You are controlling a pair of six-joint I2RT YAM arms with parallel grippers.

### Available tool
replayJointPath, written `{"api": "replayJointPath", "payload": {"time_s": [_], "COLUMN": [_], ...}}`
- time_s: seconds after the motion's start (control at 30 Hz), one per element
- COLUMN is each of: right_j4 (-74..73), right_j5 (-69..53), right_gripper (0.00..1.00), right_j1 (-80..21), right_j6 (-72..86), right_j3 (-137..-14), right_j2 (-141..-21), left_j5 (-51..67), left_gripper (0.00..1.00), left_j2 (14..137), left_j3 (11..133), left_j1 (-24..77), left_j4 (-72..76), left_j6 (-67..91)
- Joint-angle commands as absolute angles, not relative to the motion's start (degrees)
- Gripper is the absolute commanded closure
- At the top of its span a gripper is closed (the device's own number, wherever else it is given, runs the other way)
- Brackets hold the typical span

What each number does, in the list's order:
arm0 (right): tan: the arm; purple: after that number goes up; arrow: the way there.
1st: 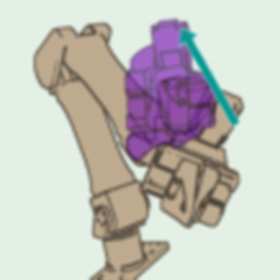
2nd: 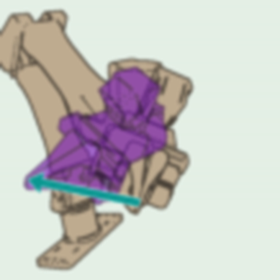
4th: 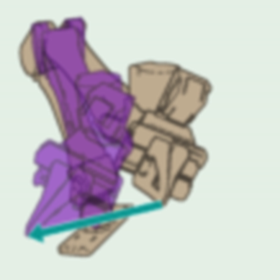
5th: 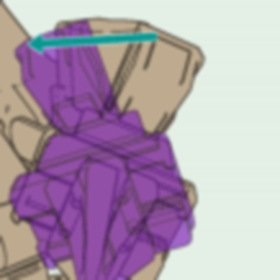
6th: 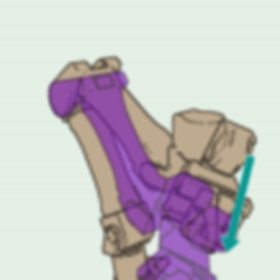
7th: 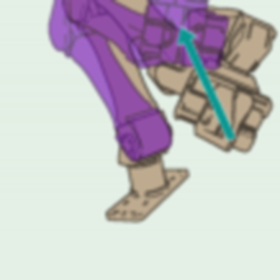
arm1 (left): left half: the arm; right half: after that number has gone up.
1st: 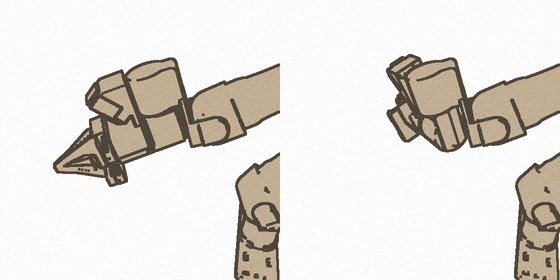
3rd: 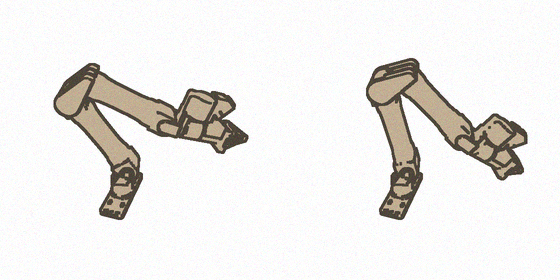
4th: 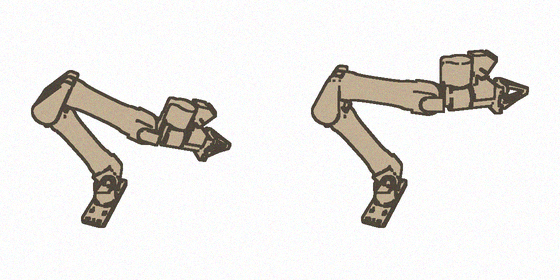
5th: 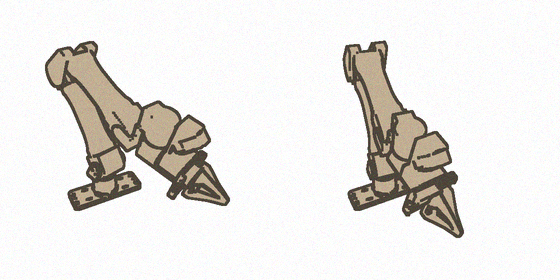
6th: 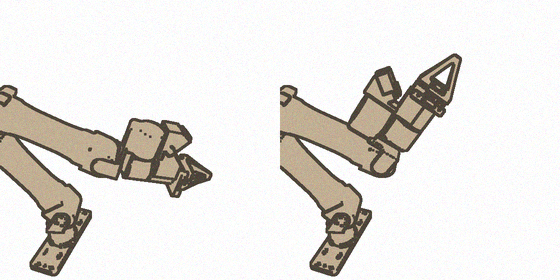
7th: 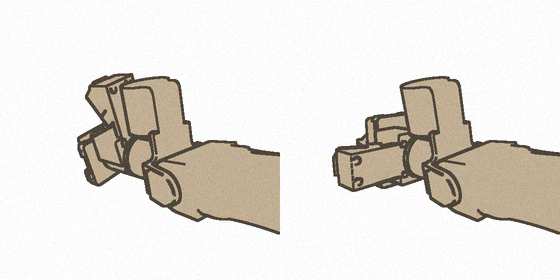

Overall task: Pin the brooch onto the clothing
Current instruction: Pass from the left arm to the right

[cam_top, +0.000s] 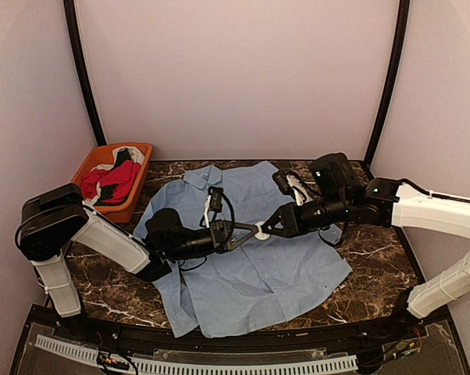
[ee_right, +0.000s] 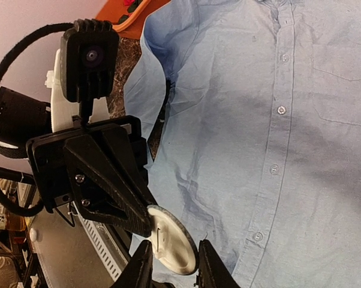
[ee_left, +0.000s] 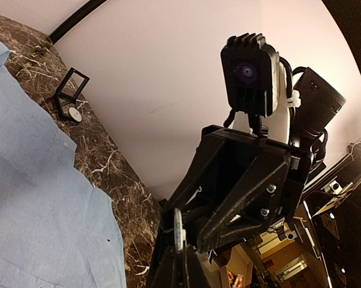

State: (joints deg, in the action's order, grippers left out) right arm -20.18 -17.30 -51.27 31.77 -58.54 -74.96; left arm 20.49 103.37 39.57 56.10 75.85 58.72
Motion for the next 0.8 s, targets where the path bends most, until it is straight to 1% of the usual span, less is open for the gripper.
{"api": "replayJointPath", "payload": {"time_s": [0.0, 0.27, 0.33, 0.37, 0.43, 0.53, 0.57, 0.63, 0.77], "right_j4": [-19.6, -20.3, -20.3, -20.3, -20.4, -20.4, -20.5, -20.6, -20.7], "right_j5": [-17.1, -16.2, -15.9, -15.7, -15.4, -15.9, -16.2, -16.3, -16.8], "right_gripper": [0.76, 0.77, 0.78, 0.8, 0.89, 0.98, 0.99, 0.98, 0.87], "right_j1": [-51.7, -52.1, -52.1, -52.1, -52.1, -52.1, -52.1, -52.2, -52.2], "right_j6": [32.5, 32.7, 32.5, 32.5, 32.3, 31.8, 31.7, 31.7, 31.7], "right_j3": [-60.9, -61.7, -61.8, -61.8, -61.7, -61.8, -62.0, -62.1, -62.1], "right_j2": [-76.2, -77.9, -77.7, -77.5, -77.3, -77.3, -77.6, -77.9, -77.8], "left_j5": [20.5, 20.4, 20.5, 20.4, 20.5, 20.5, 20.6, 20.4, 20.5], "left_gripper": [0.99, 0.99, 0.99, 0.99, 0.99, 0.99, 0.99, 0.99, 0.99], "left_j2": [101.9, 101.8, 101.8, 101.8, 101.8, 101.8, 101.8, 101.8, 101.7], "left_j3": [39.1, 38.7, 38.7, 38.8, 38.8, 38.8, 38.8, 38.7, 38.6], "left_j1": [55.8, 55.8, 55.9, 55.9, 55.9, 55.8, 55.9, 55.8, 55.8], "left_j4": [77.8, 78.0, 78.1, 78.2, 78.1, 78.1, 78.1, 78.2, 78.2], "left_j6": [58.4, 58.5, 58.5, 58.5, 58.5, 58.5, 58.6, 58.5, 58.6]}}
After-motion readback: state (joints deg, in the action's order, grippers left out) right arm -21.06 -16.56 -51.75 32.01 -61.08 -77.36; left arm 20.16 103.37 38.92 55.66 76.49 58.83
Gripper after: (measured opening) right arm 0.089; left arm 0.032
